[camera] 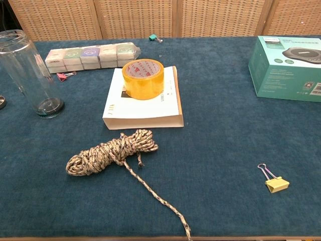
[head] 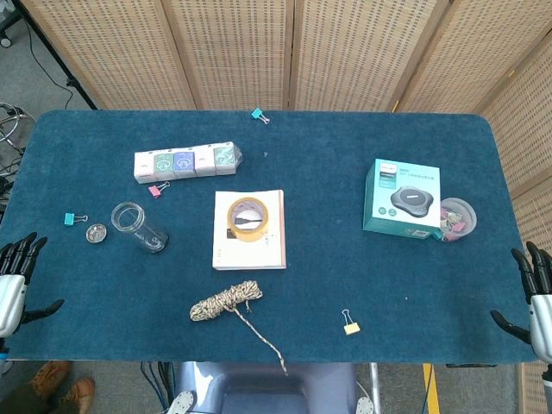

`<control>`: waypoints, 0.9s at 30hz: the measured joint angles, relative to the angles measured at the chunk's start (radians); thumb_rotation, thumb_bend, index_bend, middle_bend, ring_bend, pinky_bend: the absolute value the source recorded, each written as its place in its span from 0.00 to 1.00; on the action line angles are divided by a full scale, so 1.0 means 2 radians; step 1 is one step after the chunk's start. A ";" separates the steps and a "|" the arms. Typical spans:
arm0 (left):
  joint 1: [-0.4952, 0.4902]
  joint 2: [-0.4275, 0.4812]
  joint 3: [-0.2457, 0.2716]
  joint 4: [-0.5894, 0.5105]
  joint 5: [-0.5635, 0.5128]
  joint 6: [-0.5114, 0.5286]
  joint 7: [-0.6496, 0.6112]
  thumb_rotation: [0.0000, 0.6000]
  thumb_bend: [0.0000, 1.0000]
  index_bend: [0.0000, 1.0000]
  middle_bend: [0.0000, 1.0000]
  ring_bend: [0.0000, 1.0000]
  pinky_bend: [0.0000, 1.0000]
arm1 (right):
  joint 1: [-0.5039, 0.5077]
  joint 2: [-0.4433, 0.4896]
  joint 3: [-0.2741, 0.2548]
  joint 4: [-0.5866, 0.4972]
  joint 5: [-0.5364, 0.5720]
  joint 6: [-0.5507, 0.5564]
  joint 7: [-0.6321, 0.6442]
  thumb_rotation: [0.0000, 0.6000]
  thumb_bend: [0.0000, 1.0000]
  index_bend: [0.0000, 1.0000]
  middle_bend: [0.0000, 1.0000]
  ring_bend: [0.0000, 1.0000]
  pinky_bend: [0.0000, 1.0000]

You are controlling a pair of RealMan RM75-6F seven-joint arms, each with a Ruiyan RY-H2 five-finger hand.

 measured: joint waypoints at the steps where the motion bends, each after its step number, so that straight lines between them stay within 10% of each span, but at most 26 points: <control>1: 0.002 0.000 0.000 0.001 0.002 0.003 -0.002 1.00 0.07 0.00 0.00 0.00 0.00 | 0.000 0.000 0.000 -0.001 0.000 0.000 0.002 1.00 0.00 0.00 0.00 0.00 0.00; 17: -0.003 0.002 -0.014 0.013 -0.004 -0.019 -0.023 1.00 0.09 0.00 0.00 0.00 0.00 | -0.001 0.005 0.001 -0.007 0.008 -0.004 0.027 1.00 0.00 0.00 0.00 0.00 0.00; 27: -0.061 -0.024 -0.049 0.089 -0.057 -0.138 -0.083 1.00 0.22 0.30 0.00 0.00 0.00 | 0.003 0.005 0.002 -0.005 0.021 -0.021 0.037 1.00 0.00 0.00 0.00 0.00 0.00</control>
